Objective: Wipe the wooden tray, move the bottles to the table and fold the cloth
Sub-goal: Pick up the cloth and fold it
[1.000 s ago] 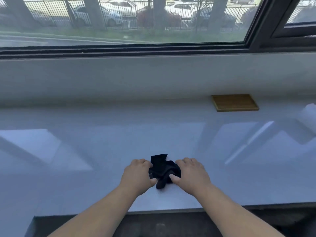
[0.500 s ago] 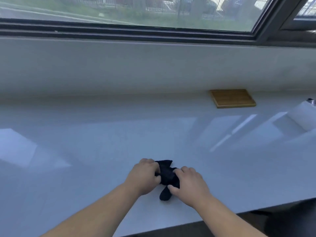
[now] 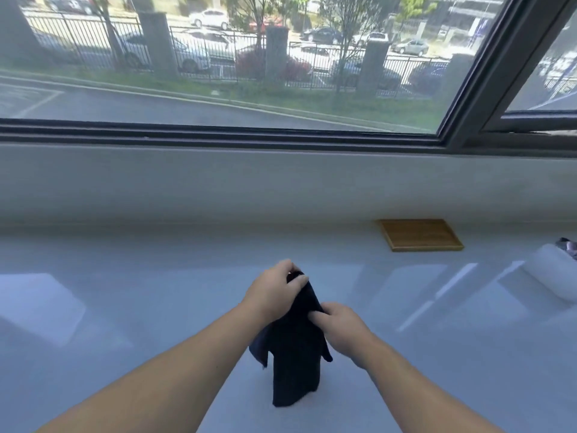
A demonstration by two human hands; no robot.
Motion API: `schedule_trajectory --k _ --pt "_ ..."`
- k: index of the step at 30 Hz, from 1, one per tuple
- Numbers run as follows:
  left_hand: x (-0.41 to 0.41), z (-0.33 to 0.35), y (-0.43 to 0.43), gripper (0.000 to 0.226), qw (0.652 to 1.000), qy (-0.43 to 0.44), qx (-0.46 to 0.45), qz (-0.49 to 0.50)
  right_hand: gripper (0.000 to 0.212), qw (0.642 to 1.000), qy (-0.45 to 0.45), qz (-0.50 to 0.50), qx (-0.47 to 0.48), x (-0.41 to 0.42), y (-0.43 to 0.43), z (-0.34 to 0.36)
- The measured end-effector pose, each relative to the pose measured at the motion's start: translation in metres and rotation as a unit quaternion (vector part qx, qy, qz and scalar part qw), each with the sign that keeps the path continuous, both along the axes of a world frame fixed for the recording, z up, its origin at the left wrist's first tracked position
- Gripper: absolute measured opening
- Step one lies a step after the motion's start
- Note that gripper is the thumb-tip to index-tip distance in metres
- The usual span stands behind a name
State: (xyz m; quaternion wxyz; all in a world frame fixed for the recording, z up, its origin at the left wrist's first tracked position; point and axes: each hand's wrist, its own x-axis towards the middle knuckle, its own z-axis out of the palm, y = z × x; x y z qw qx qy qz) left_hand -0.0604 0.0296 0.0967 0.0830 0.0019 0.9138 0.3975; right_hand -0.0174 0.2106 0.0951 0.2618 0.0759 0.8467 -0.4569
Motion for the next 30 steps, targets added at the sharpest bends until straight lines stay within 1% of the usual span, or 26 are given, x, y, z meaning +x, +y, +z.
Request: schedule_trajectory --k 1,3,5,7,9,11,13,15,16,18,21,22,25,28,29,30 --pt "-0.003 0.005 0.000 0.025 1.000 0.000 0.004 0.020 0.032 1.000 -0.003 -0.002 -0.031 -0.004 0.003 0.005" --pt "-0.006 0.012 0.000 0.049 0.998 -0.018 0.027 0.061 0.027 0.994 -0.007 -0.009 -0.110 -0.015 0.009 0.016" --pt "-0.005 0.018 0.003 0.072 0.993 -0.044 0.057 0.096 0.027 0.980 -0.011 -0.032 -0.198 -0.030 0.018 0.026" --pt "-0.001 0.019 0.007 0.090 0.987 -0.067 0.083 0.122 0.029 0.964 -0.019 -0.057 -0.259 -0.045 0.030 0.037" --pt "0.005 0.016 0.010 0.104 0.983 -0.092 0.098 0.126 0.031 0.949 -0.030 -0.065 -0.308 -0.060 0.040 0.044" --pt "0.009 0.011 0.020 0.110 0.981 -0.118 0.097 0.118 0.033 0.932 -0.052 -0.092 -0.347 -0.076 0.051 0.047" --pt "0.012 0.008 0.032 0.110 0.978 -0.137 0.105 0.116 0.036 0.917 -0.081 -0.114 -0.375 -0.089 0.060 0.048" --pt "0.013 0.007 0.043 0.111 0.968 -0.166 0.135 0.131 0.041 0.905 -0.108 -0.114 -0.396 -0.098 0.066 0.047" --pt "0.013 0.006 0.047 0.109 0.959 -0.192 0.158 0.140 0.044 0.899 -0.117 -0.112 -0.407 -0.101 0.067 0.046" --pt "0.011 0.003 0.054 0.099 0.929 -0.247 0.234 0.148 0.049 0.887 -0.130 -0.109 -0.430 -0.103 0.067 0.045" --pt "0.002 -0.003 0.058 0.094 0.890 -0.286 0.334 0.123 0.059 0.874 -0.156 -0.082 -0.453 -0.105 0.064 0.040" --pt "-0.001 -0.004 0.060 0.089 0.883 -0.284 0.357 0.111 0.060 0.874 -0.160 -0.072 -0.453 -0.106 0.063 0.038" --pt "-0.009 -0.004 0.059 0.062 0.874 -0.262 0.399 0.094 0.058 0.883 -0.154 -0.064 -0.438 -0.110 0.066 0.030" --pt "-0.016 -0.007 0.053 0.042 0.864 -0.257 0.419 0.109 0.040 0.872 -0.159 -0.058 -0.459 -0.115 0.070 0.024" --pt "-0.017 -0.007 0.051 0.036 0.856 -0.263 0.430 0.117 0.039 0.868 -0.163 -0.053 -0.466 -0.117 0.071 0.023" --pt "-0.019 -0.008 0.048 0.033 0.845 -0.271 0.443 0.128 0.042 0.863 -0.167 -0.046 -0.475 -0.118 0.070 0.023"
